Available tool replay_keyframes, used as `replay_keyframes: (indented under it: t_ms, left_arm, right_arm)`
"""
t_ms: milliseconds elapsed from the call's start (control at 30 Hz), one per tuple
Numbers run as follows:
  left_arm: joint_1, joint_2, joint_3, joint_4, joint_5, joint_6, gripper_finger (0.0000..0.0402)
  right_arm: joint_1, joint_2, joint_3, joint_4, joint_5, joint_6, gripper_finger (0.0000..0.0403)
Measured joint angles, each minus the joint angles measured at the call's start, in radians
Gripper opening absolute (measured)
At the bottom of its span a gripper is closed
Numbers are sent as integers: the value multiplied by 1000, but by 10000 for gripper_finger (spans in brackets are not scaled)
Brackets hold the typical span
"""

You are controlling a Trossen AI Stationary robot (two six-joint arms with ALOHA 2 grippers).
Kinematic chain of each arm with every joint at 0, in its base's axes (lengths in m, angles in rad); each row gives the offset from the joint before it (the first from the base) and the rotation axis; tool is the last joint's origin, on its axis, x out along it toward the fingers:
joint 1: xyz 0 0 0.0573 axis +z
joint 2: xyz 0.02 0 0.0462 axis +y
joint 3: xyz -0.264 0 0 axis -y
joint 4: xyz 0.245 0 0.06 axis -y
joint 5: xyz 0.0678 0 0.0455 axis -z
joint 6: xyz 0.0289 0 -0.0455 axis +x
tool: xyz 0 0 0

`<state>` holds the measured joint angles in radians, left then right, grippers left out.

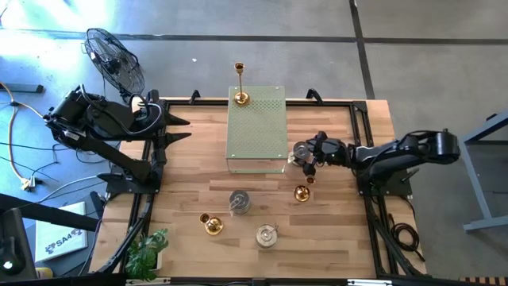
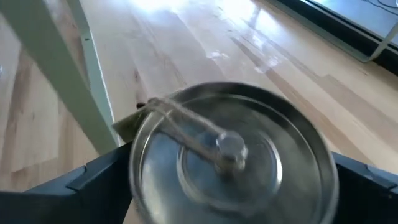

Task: Pick & Place candle stick holders
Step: Put the top green scented candle on the shelf

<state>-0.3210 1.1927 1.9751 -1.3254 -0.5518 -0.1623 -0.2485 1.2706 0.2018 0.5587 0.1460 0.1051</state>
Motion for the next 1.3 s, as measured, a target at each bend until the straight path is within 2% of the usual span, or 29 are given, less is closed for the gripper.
replay_keyframes:
  t_ms: [200, 333, 433, 600, 933, 1167, 1300]
  left_arm:
    - [0, 0, 0, 0, 0, -2, 131]
    - [0, 0, 0, 0, 1, -3, 131]
    - [0, 0, 0, 0, 1, -3, 131]
    - [0, 0, 0, -1, 1, -2, 131]
    - [0, 0, 0, -2, -4, 2, 131]
    - [0, 0, 0, -2, -5, 6, 131]
    - [0, 0, 0, -2, -5, 25, 131]
  right_arm:
    - [0, 97, 80, -49, 4, -22, 392]
    - [0, 138, 132, -102, 12, -19, 367]
    - [0, 143, 154, -144, 16, 6, 345]
    - [0, 122, 160, -194, 62, 40, 342]
    - [0, 3, 156, -378, 143, 71, 342]
    - [0, -160, 155, -539, 187, 79, 342]
    - [0, -274, 156, -576, 188, 81, 342]
